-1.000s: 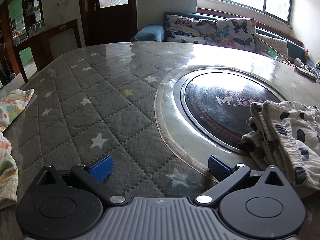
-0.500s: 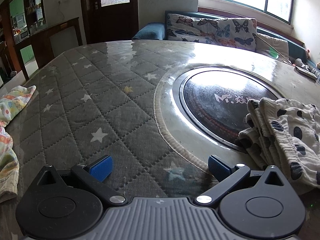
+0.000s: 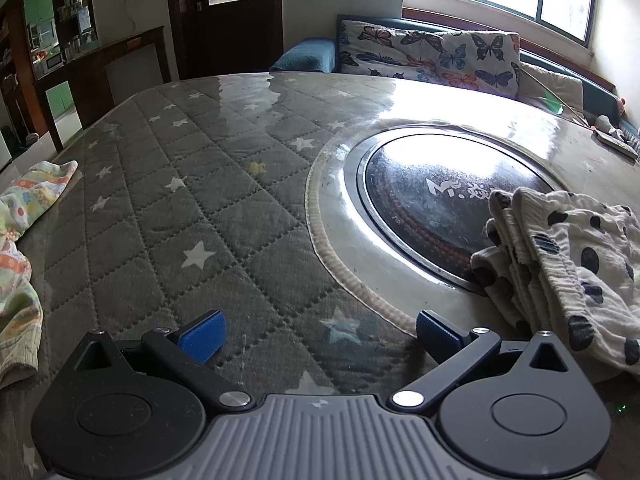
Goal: Fold clothes
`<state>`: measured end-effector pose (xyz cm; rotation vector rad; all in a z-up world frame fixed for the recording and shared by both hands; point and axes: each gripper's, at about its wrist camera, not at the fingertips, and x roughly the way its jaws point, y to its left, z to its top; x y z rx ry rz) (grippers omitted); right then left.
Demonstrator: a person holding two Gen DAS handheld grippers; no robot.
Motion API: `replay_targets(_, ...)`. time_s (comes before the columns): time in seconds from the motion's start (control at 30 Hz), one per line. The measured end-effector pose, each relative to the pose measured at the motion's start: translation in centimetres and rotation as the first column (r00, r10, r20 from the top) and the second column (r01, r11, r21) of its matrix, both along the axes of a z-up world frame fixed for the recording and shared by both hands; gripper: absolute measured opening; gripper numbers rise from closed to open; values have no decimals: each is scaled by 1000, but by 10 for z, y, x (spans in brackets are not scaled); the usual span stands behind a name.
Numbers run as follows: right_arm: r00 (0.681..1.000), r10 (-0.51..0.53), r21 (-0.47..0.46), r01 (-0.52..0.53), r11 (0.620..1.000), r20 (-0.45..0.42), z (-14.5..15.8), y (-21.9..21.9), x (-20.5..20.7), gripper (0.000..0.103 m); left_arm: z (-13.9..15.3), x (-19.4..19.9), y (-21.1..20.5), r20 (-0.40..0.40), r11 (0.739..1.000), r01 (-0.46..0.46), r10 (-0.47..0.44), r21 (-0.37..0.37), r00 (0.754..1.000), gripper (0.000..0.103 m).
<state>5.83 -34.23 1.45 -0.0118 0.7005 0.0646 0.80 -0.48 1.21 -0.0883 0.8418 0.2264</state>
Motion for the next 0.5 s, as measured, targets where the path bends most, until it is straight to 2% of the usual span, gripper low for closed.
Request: replay_targets(0.5,1000,0,0,0,1000,0,0,0,0,103,0,-9,-7,-9,1000,13,-13,-5,1000,103)
